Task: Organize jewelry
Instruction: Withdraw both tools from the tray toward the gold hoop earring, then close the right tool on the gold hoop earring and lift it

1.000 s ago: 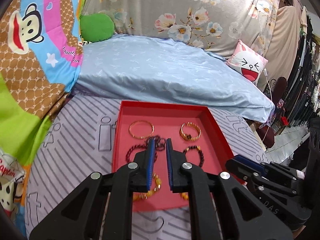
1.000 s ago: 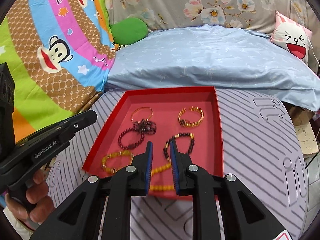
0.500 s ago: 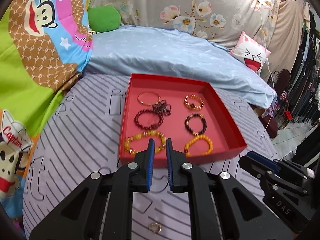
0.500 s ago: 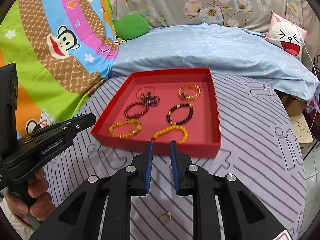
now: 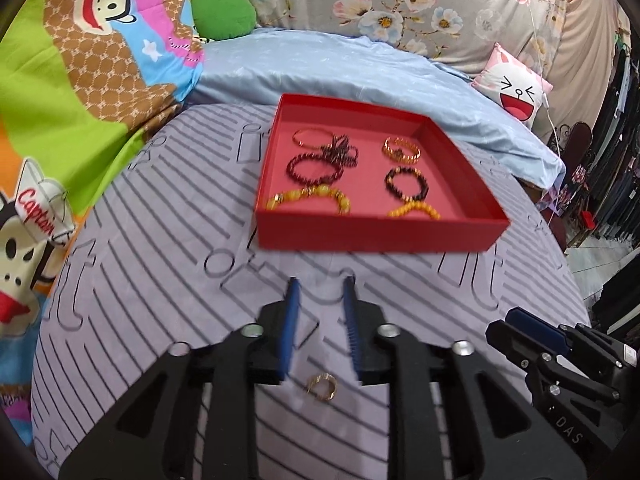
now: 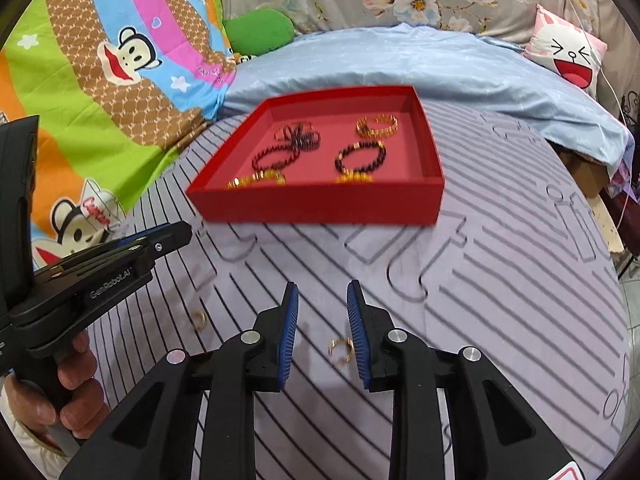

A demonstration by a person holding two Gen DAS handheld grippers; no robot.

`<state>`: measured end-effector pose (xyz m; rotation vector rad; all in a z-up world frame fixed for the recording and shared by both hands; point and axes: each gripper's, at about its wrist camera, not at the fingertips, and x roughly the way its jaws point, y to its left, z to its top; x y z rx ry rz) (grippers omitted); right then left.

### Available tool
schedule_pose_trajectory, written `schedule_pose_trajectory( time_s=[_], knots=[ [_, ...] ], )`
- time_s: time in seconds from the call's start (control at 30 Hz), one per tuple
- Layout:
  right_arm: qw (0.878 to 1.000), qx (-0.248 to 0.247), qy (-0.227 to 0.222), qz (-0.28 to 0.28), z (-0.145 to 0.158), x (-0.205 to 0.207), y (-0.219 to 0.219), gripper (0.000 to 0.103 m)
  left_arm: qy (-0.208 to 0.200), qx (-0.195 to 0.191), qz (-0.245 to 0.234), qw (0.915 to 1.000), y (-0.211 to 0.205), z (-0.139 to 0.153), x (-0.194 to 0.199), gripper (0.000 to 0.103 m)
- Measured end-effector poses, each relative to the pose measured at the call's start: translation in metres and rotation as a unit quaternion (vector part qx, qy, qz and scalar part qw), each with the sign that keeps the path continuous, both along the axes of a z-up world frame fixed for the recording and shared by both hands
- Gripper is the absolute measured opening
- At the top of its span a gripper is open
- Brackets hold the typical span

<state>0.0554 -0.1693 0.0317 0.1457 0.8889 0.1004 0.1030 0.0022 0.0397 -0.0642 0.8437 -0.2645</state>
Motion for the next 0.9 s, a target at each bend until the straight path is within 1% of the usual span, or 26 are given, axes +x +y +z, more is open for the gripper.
schedule_pose_trajectory(
  time_s=[0.03, 0.1, 0.27, 0.47, 0.77, 0.9],
  knots=[
    [1.0, 0.001, 0.004, -0.001, -0.003, -0.002, 0.0, 0.026, -0.001, 0.002, -0.001, 1.0, 0.001, -0.003, -0.006, 0.029],
    [1.0, 0.0, 0.012, -0.004, -0.012, -0.007, 0.0, 0.027, 0.0, 0.007, 0.0, 1.0, 0.002, -0.008, -0.014, 0.036],
    [1.0, 0.001, 0.031, -0.007, -0.029, -0.015, 0.001, 0.027, 0.003, 0.018, -0.002, 0.9998, 0.006, -0.024, -0.035, 0.043],
    [0.999, -0.003, 0.033, -0.008, -0.035, -0.012, 0.005, 0.027, 0.008, 0.024, -0.003, 0.9997, 0.009, -0.036, -0.046, 0.044],
    [0.999, -0.025, 0.025, -0.013, -0.038, -0.003, 0.011, 0.027, 0.014, 0.022, -0.001, 0.9997, 0.01, -0.043, -0.047, 0.047],
    [0.998, -0.051, 0.019, -0.014, -0.039, -0.004, 0.016, 0.021, 0.014, 0.029, -0.002, 0.9995, 0.007, -0.045, -0.045, 0.047]
  ],
)
